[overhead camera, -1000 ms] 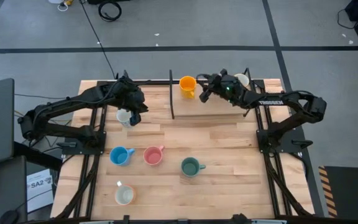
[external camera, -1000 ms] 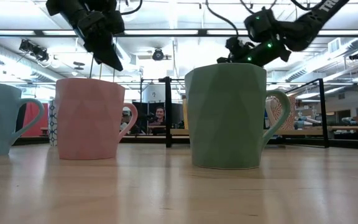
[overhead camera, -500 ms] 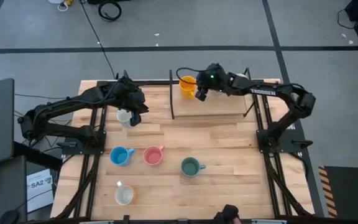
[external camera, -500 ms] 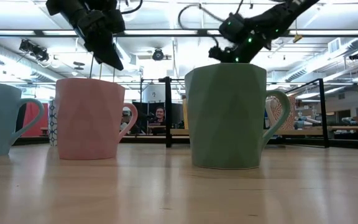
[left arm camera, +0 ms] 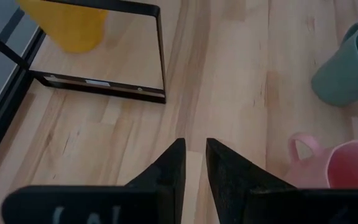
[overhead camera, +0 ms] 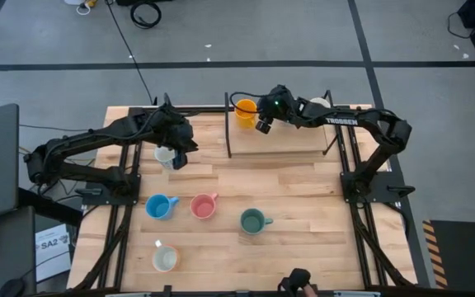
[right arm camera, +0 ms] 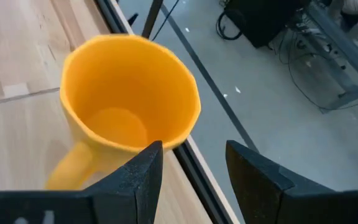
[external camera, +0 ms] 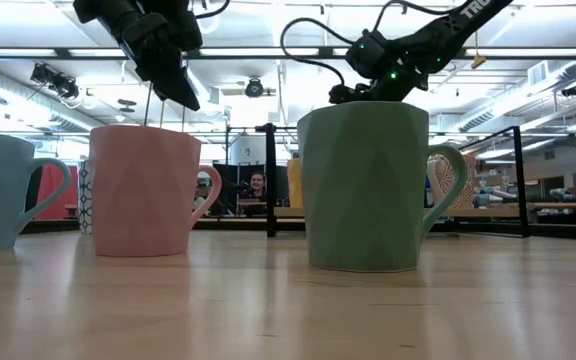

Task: Place coffee mugs
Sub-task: Put the yellow mug on the shelf

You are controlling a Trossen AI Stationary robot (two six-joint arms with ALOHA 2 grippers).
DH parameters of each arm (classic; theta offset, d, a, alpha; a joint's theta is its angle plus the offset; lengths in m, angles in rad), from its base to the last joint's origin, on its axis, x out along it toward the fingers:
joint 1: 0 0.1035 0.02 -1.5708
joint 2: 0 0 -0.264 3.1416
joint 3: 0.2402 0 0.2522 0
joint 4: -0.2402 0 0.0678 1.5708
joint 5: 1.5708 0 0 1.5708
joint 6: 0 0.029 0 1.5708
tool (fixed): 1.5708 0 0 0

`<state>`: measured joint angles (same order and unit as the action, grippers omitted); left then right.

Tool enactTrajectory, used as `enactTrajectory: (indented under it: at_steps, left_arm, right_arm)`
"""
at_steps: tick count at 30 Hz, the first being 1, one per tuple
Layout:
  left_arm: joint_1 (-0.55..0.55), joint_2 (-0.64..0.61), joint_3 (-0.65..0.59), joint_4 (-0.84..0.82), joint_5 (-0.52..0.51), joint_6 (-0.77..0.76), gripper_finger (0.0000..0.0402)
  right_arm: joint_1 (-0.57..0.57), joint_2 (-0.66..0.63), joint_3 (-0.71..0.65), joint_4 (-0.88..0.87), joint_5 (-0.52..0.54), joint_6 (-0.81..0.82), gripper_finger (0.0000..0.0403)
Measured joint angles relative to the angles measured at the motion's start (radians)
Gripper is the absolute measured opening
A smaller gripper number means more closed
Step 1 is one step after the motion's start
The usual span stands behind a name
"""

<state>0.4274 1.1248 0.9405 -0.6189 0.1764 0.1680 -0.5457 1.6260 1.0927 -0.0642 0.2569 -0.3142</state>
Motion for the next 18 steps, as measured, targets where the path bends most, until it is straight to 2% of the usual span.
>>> enactTrajectory:
  at_steps: [9,15,18]
  left_arm:
    - [0.000,0.000,0.000,0.002,-0.003,0.000,0.0069]
    - [0.000,0.000,0.000,0.003,-0.003,0.000,0.0069]
    - [0.000,0.000,0.000,0.003,-0.003,0.000,0.0069]
  right_arm:
    - [0.000,0.020,0.000,0.053,-0.064,0.008,0.0183]
    - [0.002,0.017,0.000,0.069,0.009,0.008,0.0183]
    - [0.002,0.015,0.022,0.067,0.011,0.008,0.0183]
